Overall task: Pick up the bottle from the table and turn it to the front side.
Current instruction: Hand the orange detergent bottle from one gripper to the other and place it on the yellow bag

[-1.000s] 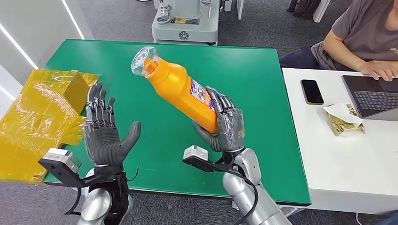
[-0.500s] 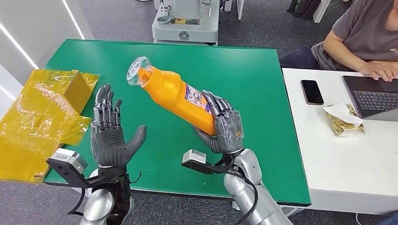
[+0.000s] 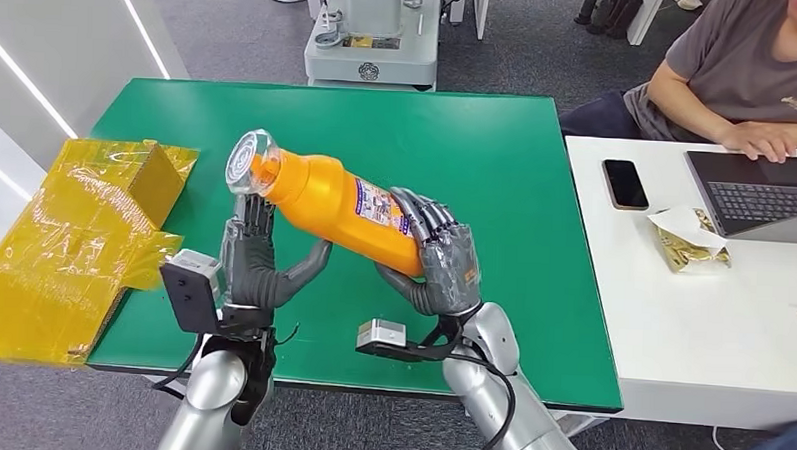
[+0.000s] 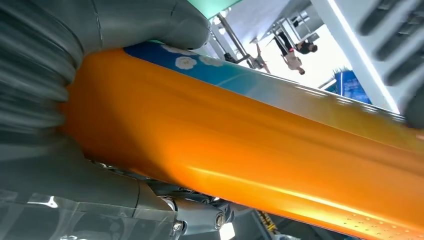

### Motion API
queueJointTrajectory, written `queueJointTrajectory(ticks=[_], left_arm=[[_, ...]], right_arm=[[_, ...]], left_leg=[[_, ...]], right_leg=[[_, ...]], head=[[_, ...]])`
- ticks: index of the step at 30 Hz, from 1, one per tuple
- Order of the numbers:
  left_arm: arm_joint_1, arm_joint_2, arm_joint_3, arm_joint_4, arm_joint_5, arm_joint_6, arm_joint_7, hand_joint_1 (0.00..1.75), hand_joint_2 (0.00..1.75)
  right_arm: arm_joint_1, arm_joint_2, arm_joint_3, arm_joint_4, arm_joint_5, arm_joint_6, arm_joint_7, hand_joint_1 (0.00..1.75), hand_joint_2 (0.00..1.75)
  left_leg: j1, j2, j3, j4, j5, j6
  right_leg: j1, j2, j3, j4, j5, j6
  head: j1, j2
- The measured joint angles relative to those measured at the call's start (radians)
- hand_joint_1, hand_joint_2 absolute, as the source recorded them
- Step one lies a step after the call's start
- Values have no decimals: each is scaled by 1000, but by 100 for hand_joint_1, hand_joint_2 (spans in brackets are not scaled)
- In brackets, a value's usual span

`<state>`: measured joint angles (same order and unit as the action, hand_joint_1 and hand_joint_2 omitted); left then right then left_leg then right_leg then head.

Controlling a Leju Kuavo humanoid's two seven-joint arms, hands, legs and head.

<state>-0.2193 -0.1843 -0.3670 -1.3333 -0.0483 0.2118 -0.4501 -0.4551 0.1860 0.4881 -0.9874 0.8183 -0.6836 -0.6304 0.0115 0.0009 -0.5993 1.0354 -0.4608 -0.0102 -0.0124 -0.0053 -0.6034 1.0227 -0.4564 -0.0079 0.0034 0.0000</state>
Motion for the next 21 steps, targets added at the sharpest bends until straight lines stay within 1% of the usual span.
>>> queueJointTrajectory(ticks=[10, 21], left_arm=[[-45, 0, 1, 25, -21, -49, 42, 0, 175], [-50, 0, 2, 25, -22, -56, 51, 0, 175]], right_arm=[[-13, 2, 29, 16, -42, 0, 35, 175, 175], [-30, 2, 35, 43, -43, 0, 36, 175, 175]], left_leg=[[0, 0, 0, 0, 0, 0], [0, 0, 0, 0, 0, 0]], right_leg=[[0, 0, 0, 0, 0, 0], [0, 0, 0, 0, 0, 0]], head=[[0, 0], [0, 0]])
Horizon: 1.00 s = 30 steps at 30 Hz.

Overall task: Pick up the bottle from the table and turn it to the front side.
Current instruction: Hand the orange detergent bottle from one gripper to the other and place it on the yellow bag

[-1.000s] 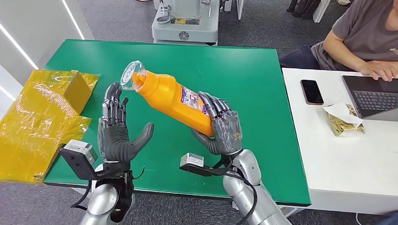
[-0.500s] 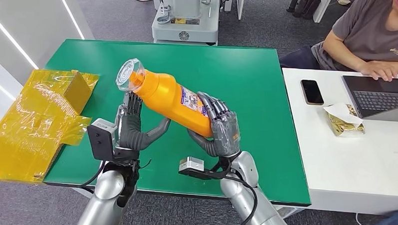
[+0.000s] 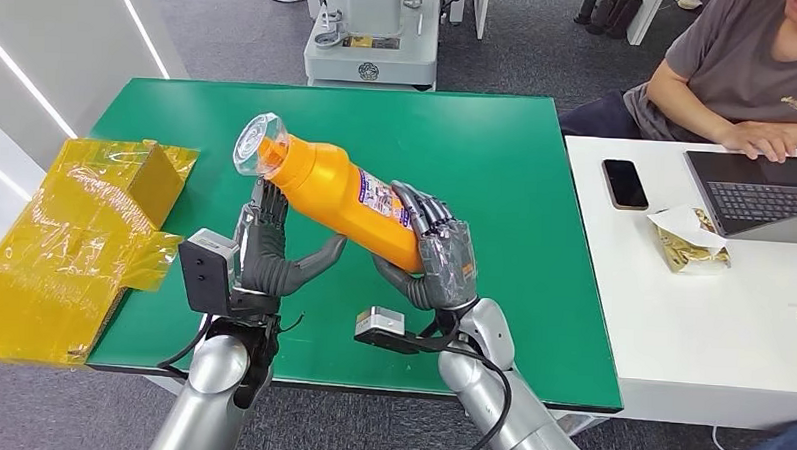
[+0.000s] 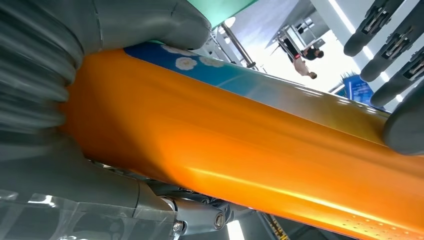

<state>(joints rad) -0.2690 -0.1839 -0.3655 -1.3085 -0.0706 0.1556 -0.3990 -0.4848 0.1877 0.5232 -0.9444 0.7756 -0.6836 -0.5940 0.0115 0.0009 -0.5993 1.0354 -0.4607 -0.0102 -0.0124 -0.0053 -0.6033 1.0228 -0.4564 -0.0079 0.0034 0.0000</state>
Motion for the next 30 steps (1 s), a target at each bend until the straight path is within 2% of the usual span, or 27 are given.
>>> queueJointTrajectory(ticks=[10, 18, 30], left_arm=[[-7, 0, 0, 0, -12, -11, 14, 0, 175], [-10, -1, 0, 0, 19, -88, 14, 0, 175], [-22, -1, 0, -8, 40, -93, 9, 0, 175]], right_arm=[[-12, -1, 8, 16, 38, 0, 54, 175, 175], [-37, -1, -5, 33, 81, 0, 56, 175, 175], [-65, 23, -5, 70, 74, 0, 72, 175, 175]], left_leg=[[0, 0, 0, 0, 0, 0], [0, 0, 0, 0, 0, 0], [0, 0, 0, 0, 0, 0]], right_leg=[[0, 0, 0, 0, 0, 0], [0, 0, 0, 0, 0, 0], [0, 0, 0, 0, 0, 0]], head=[[0, 0], [0, 0], [0, 0]])
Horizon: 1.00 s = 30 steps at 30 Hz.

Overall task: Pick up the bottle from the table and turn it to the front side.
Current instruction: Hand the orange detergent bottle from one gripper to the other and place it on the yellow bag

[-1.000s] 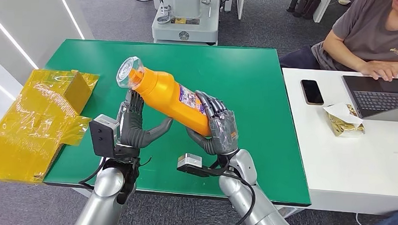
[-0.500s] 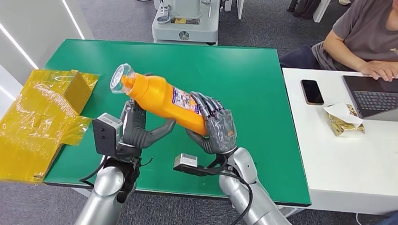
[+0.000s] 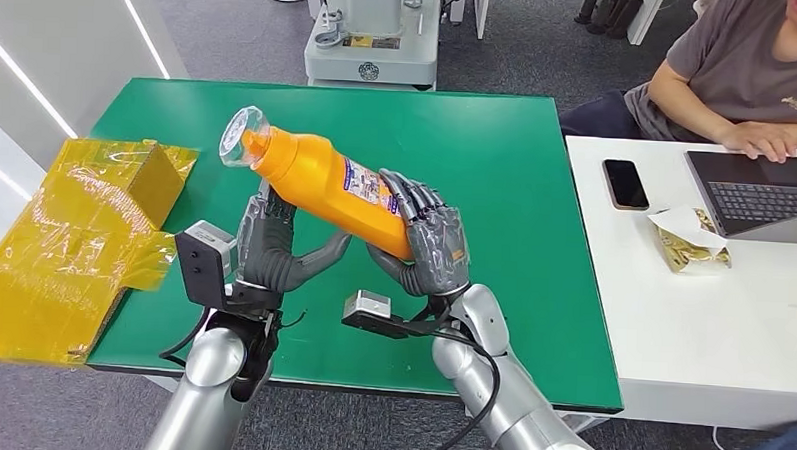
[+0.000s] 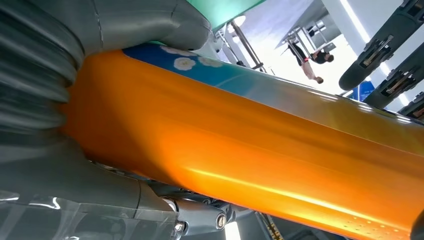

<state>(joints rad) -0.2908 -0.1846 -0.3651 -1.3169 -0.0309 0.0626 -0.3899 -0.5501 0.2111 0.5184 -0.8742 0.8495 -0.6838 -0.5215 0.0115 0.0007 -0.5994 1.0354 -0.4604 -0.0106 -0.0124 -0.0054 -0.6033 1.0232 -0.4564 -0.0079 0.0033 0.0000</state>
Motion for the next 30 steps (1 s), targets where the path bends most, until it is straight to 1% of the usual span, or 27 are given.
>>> queueJointTrajectory(ticks=[14, 21, 23, 26, 30], left_arm=[[3, -3, 0, 0, 1, -2, 1, 0, 175], [3, -11, 4, 0, 22, -2, 20, 0, 175], [3, -14, 6, 0, 28, 0, 28, 0, 175], [3, -16, 8, 0, 34, 2, 31, 0, 175], [3, -17, 8, 0, 41, -3, 35, 0, 175]], right_arm=[[0, 11, -2, 7, 32, 0, 16, 175, 175], [3, 30, -20, 7, 160, 0, 28, 175, 175], [5, 40, -21, 9, 175, 0, 29, 175, 175], [5, 53, -21, 17, 175, 0, 27, 175, 175], [4, 66, -21, 42, 139, 0, 16, 175, 175]], left_leg=[[0, 0, 0, 0, 0, 0], [0, 0, 0, 0, 0, 0], [0, 0, 0, 0, 0, 0], [0, 0, 0, 0, 0, 0], [0, 0, 0, 0, 0, 0]], right_leg=[[0, 0, 0, 0, 0, 0], [0, 0, 0, 0, 0, 0], [0, 0, 0, 0, 0, 0], [0, 0, 0, 0, 0, 0], [0, 0, 0, 0, 0, 0]], head=[[0, 0], [0, 0], [0, 0], [0, 0], [0, 0]])
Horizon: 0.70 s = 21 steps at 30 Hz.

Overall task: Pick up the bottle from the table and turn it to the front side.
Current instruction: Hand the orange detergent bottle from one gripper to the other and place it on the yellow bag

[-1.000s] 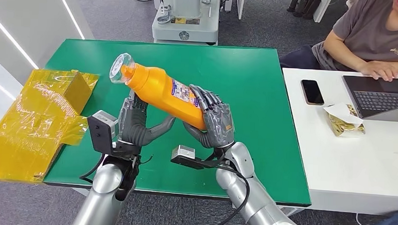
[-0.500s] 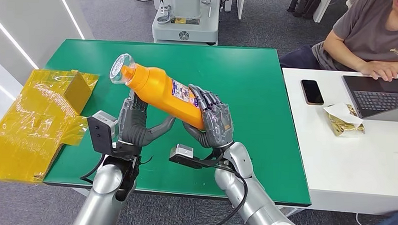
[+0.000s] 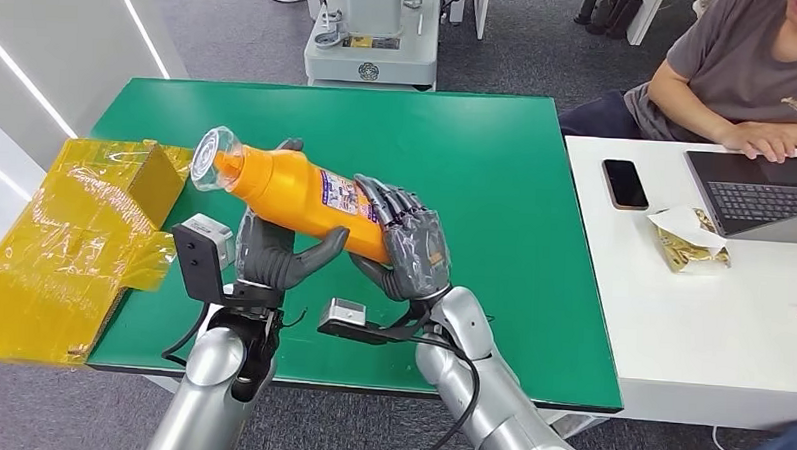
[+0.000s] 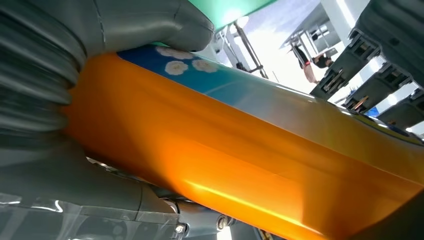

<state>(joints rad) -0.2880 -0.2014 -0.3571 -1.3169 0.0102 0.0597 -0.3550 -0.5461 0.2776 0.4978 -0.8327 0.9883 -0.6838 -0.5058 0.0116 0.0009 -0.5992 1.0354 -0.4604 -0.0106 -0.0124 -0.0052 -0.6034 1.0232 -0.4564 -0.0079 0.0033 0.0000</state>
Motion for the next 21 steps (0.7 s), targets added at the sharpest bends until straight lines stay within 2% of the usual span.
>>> queueJointTrajectory(ticks=[7, 21], left_arm=[[0, 0, 0, 4, 4, -4, 8, 0, 175], [0, 0, 0, 20, 4, 2, 8, 0, 175]], right_arm=[[-8, 7, -1, 35, -28, 0, -19, 175, 175], [-9, 7, -8, 58, -3, 0, -18, 175, 175]], left_leg=[[0, 0, 0, 0, 0, 0], [0, 0, 0, 0, 0, 0]], right_leg=[[0, 0, 0, 0, 0, 0], [0, 0, 0, 0, 0, 0]], head=[[0, 0], [0, 0]])
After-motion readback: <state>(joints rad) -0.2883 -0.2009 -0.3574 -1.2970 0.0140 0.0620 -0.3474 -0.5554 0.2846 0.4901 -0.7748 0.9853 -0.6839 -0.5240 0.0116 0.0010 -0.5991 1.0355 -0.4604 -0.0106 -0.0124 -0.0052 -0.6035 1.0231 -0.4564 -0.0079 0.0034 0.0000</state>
